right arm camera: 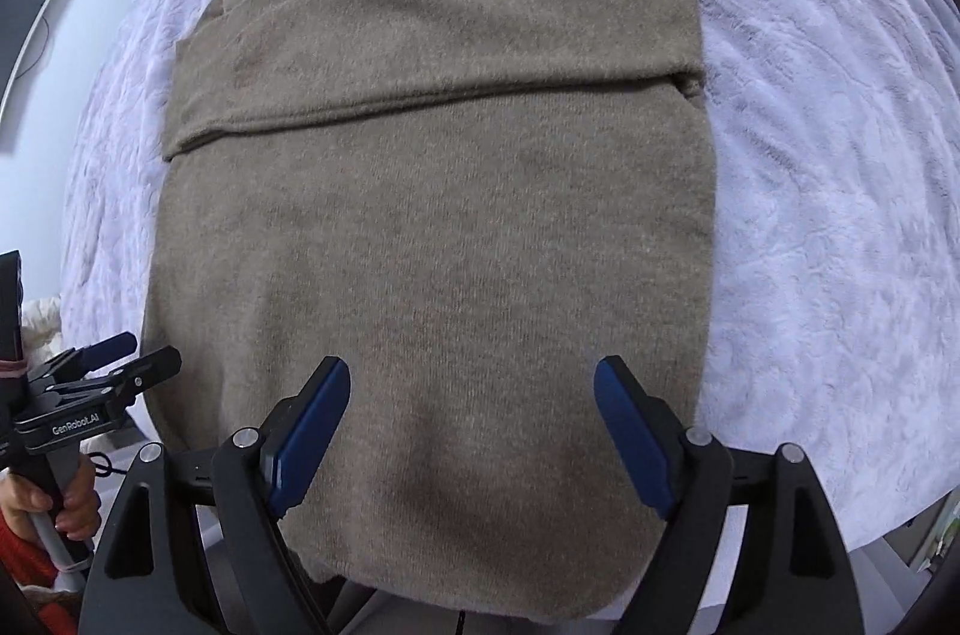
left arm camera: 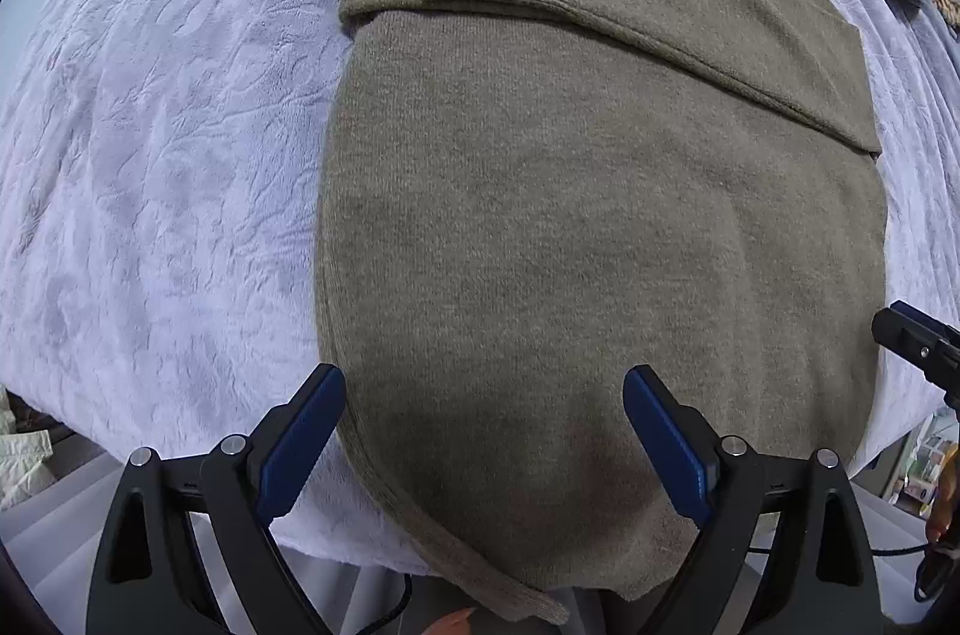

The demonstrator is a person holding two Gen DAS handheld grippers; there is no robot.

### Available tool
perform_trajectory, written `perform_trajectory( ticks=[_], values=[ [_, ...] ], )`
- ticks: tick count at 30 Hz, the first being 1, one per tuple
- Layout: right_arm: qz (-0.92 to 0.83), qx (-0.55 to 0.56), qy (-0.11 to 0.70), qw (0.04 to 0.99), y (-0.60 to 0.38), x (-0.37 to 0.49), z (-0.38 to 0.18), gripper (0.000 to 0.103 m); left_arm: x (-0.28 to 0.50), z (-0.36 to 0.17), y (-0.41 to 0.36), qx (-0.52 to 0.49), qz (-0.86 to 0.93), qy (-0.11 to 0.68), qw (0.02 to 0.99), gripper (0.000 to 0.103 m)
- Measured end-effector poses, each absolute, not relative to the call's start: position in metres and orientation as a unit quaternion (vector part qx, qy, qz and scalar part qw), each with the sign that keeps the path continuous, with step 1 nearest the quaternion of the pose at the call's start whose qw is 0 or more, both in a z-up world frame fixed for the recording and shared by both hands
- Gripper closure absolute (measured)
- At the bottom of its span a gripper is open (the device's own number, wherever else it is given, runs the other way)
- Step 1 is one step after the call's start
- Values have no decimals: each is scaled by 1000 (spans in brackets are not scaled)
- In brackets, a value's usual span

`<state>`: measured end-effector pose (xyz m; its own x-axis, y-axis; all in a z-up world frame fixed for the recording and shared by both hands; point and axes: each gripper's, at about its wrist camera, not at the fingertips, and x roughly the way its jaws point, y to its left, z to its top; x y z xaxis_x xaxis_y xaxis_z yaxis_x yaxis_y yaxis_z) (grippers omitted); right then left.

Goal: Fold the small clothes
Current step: 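Move both open grippers to the sweater hem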

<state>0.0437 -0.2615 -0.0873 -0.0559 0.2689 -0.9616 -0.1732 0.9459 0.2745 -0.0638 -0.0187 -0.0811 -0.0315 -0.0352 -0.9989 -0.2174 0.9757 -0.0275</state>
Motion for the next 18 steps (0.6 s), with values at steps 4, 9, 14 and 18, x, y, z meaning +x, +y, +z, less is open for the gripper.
perform_trajectory(
  ticks=[4, 9, 14, 18],
  values=[
    [159, 34, 717, 678, -270, 40, -87, 17, -69, -76, -29, -76, 74, 714, 692, 9],
    [166, 50, 720, 672, -283, 33, -88, 17, -78, -68, -45, -76, 69, 711, 695, 9],
    [172, 62, 724, 665, -295, 31, -94, 17, -90, -64, -55, -76, 85, 709, 696, 9],
    [177, 66, 719, 669, -303, 30, -95, 17, -101, -67, -61, -79, 97, 710, 693, 9]
  ],
)
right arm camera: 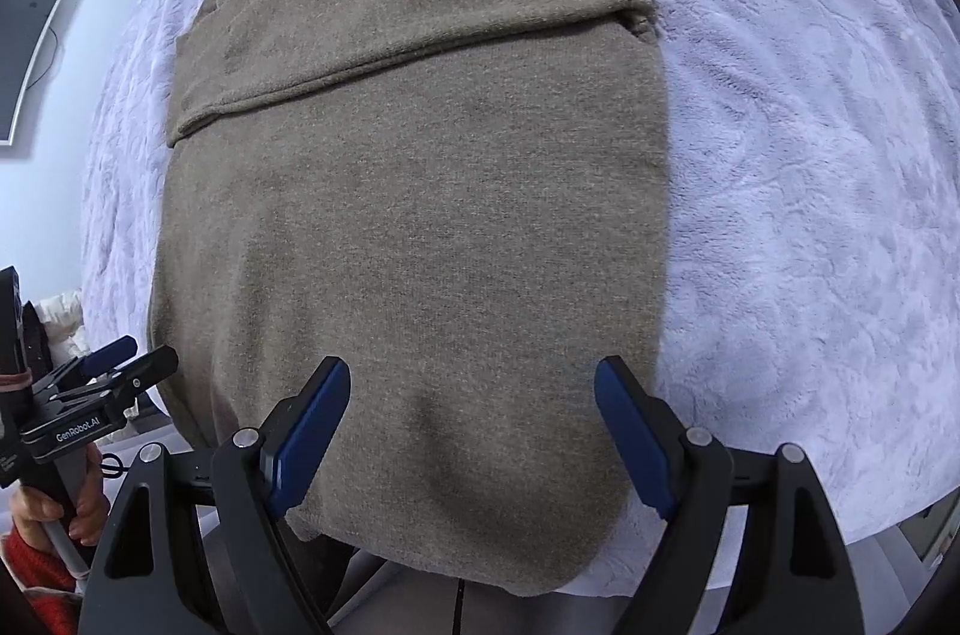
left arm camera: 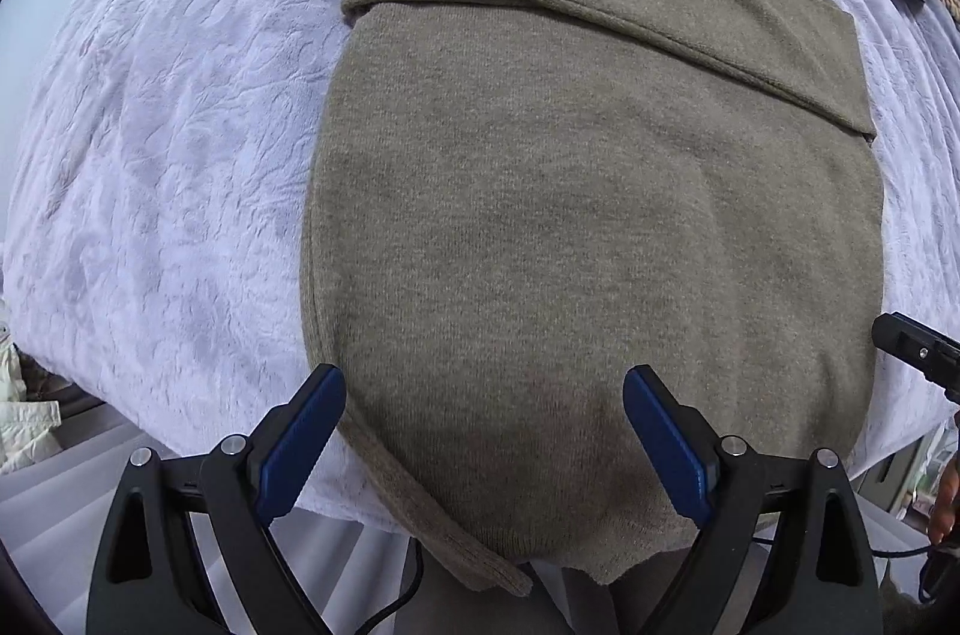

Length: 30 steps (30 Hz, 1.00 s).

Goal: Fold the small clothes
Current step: 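Move both open grippers to the sweater hem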

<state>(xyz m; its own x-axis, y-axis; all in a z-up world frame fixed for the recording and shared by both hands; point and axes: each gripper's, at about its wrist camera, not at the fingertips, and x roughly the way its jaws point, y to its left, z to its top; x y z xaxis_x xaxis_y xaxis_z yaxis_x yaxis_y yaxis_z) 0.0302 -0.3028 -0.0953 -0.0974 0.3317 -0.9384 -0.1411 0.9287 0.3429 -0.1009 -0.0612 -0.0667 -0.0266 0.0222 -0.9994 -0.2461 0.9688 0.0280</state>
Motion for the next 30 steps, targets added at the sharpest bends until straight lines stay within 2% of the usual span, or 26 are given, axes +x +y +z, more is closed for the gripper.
perform_trajectory(
  ticks=[14, 30],
  values=[
    [180, 63, 715, 673, -280, 11, -99, 17, -136, -66, -26, -108, 84, 705, 696, 9],
    [143, 57, 718, 678, -267, -57, -99, 17, -205, -85, 28, -169, 7, 696, 698, 9]
  ],
)
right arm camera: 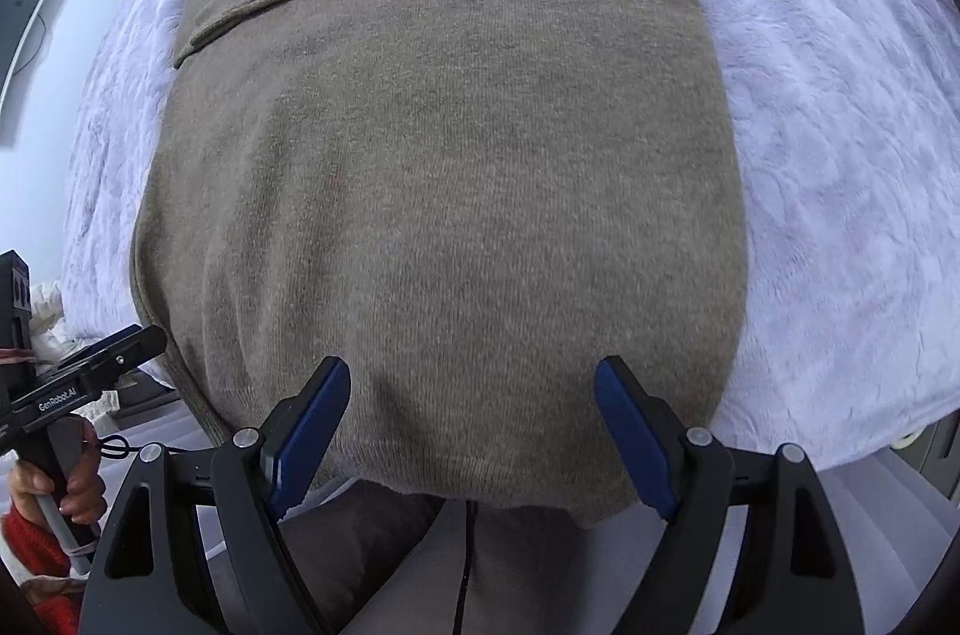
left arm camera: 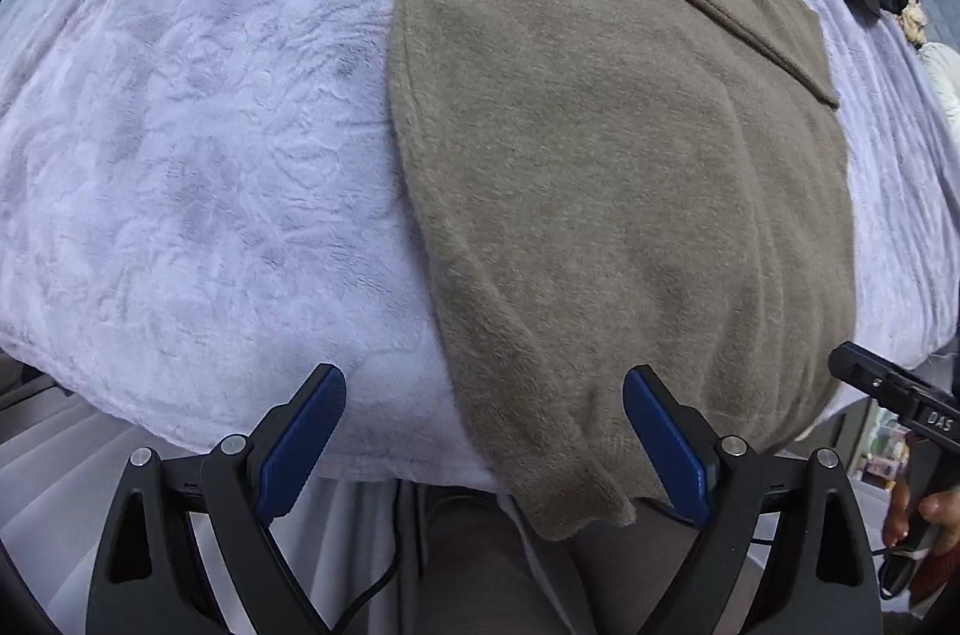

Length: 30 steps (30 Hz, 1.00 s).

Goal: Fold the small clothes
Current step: 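Move both open grippers to the sweater hem, then grasp the hem with the left gripper and lift it toward the collar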

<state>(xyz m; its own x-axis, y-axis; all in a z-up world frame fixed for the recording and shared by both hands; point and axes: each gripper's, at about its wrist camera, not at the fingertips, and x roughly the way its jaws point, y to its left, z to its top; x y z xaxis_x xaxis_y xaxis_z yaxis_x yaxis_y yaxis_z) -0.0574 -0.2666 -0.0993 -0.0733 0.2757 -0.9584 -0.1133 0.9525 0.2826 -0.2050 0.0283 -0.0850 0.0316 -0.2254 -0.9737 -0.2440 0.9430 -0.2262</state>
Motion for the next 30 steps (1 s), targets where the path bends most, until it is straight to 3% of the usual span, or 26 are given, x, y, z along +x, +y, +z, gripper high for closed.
perform_trajectory(
  ticks=[7, 12, 18, 24, 26, 27, 28, 29, 30],
  values=[
    [102, 97, 696, 704, -312, -55, -101, 17, -202, -77, 2, -136, -43, 685, 715, 9],
    [115, 201, 703, 673, -359, -52, -130, 17, -208, -83, 1, -123, -61, 684, 716, 9],
    [197, 278, 693, 635, -361, -74, -139, 17, -209, -85, 2, -112, -92, 676, 722, 24],
    [218, 280, 714, 604, -346, -102, -161, 17, -210, -85, 8, -129, -105, 677, 717, 24],
    [208, 297, 706, 609, -348, -106, -163, 19, -213, -83, 7, -122, -110, 677, 717, 42],
    [206, 306, 700, 612, -349, -107, -162, 28, -212, -84, 3, -113, -110, 680, 716, 46],
    [205, 314, 696, 612, -348, -108, -162, 38, -212, -85, 2, -107, -110, 681, 716, 61],
    [204, 319, 695, 612, -350, -109, -162, 69, -213, -86, 4, -102, -112, 683, 715, 73],
    [203, 324, 695, 609, -350, -110, -163, 91, -213, -86, 9, -108, -117, 683, 713, 74]
  ],
)
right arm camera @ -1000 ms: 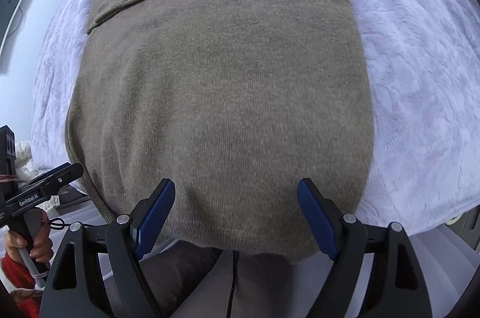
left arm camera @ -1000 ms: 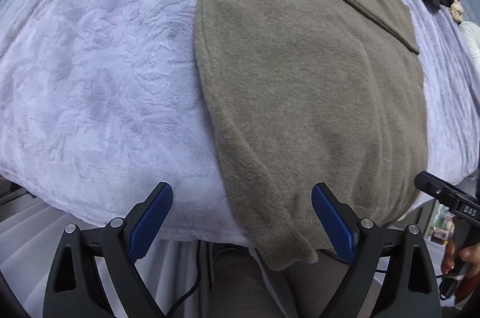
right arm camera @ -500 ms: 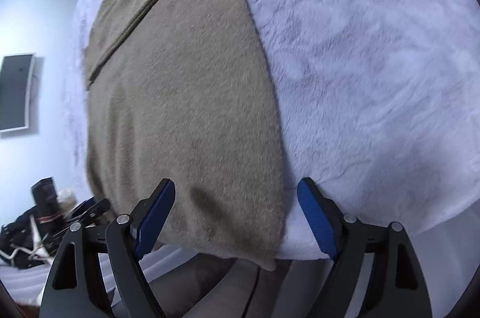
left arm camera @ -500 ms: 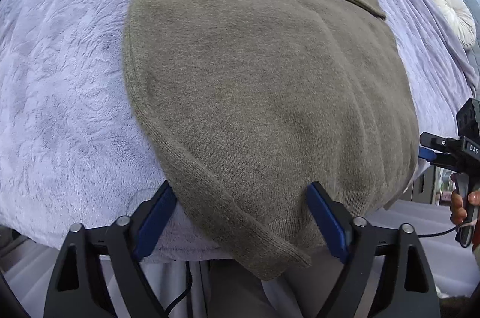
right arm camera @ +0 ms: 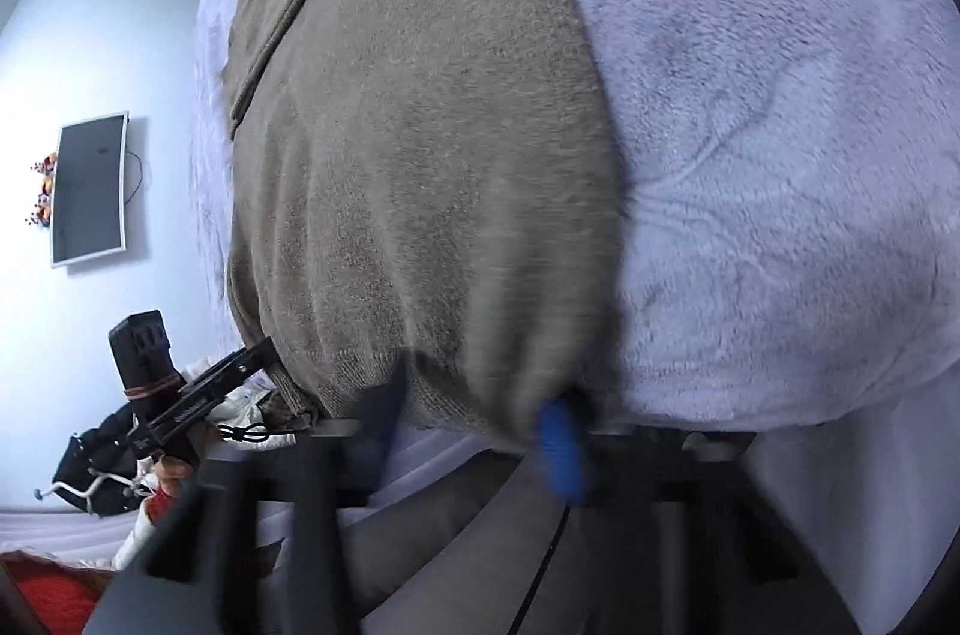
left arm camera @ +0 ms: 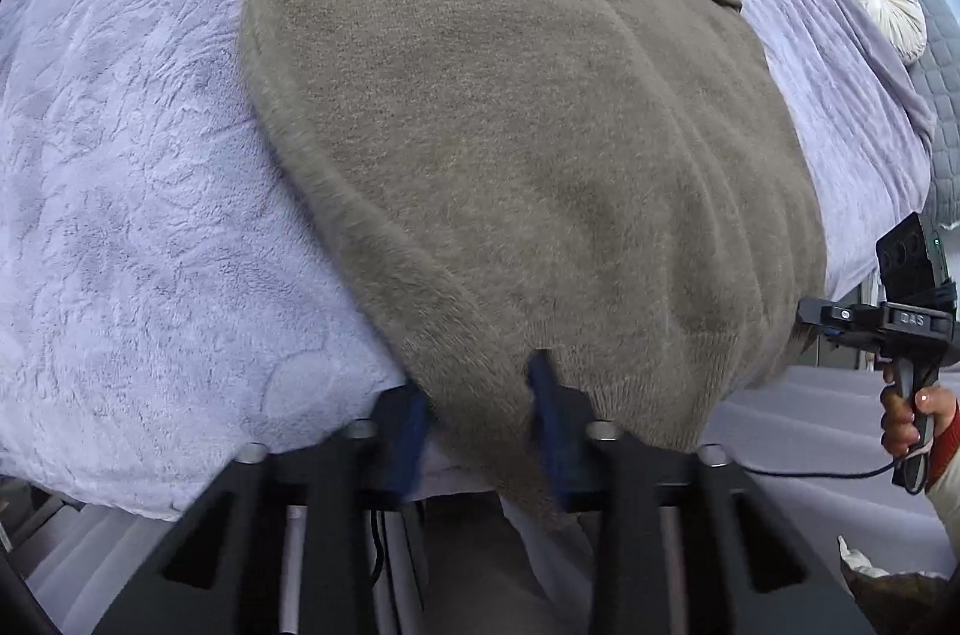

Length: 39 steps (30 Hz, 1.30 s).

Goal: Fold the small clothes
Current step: 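Grasp the hem with the left gripper and lift it toward the collar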

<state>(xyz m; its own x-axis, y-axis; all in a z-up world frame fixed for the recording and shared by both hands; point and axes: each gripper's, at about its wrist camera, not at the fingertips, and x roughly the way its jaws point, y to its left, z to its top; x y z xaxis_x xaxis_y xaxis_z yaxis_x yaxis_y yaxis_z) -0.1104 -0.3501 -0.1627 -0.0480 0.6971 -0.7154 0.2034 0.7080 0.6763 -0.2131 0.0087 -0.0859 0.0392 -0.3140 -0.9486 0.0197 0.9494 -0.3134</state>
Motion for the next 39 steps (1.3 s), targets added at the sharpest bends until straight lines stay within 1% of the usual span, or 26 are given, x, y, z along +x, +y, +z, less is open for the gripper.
perform_trajectory(
  ticks=[1, 4, 6, 7, 13, 17, 22, 26, 29, 32, 34, 37, 39],
  values=[
    [204, 333, 692, 607, -351, -112, -163, 91, -213, -85, 14, -120, -122, 681, 712, 79],
    [219, 368, 670, 607, -351, -108, -153, 91, -215, -74, 35, -168, -135, 668, 712, 83],
    [237, 400, 651, 601, -354, -109, -144, 91, -215, -63, 48, -208, -144, 656, 711, 83],
    [245, 413, 643, 597, -355, -107, -140, 91, -214, -58, 54, -222, -148, 649, 712, 86],
    [288, 460, 605, 583, -341, -75, -114, 91, -198, -32, 76, -282, -154, 621, 715, 87],
    [316, 483, 573, 582, -340, -29, -89, 91, -172, -12, 89, -309, -145, 593, 729, 87],
    [351, 500, 533, 586, -329, 48, -64, 91, -115, 11, 113, -343, -121, 540, 759, 87],
    [362, 508, 514, 589, -322, 119, -57, 91, -49, 15, 126, -327, -85, 514, 789, 87],
    [353, 512, 511, 593, -324, 177, -66, 91, 6, 0, 125, -317, -64, 509, 798, 87],
    [319, 504, 536, 597, -327, 238, -103, 91, 59, -34, 127, -305, -40, 528, 791, 87],
    [291, 482, 570, 599, -328, 261, -136, 91, 91, -64, 123, -279, -13, 556, 783, 87],
    [247, 451, 612, 601, -325, 281, -180, 91, 115, -95, 118, -250, 13, 583, 772, 87],
    [230, 459, 618, 595, -327, 287, -198, 89, 119, -101, 120, -261, 19, 584, 769, 86]
  ],
)
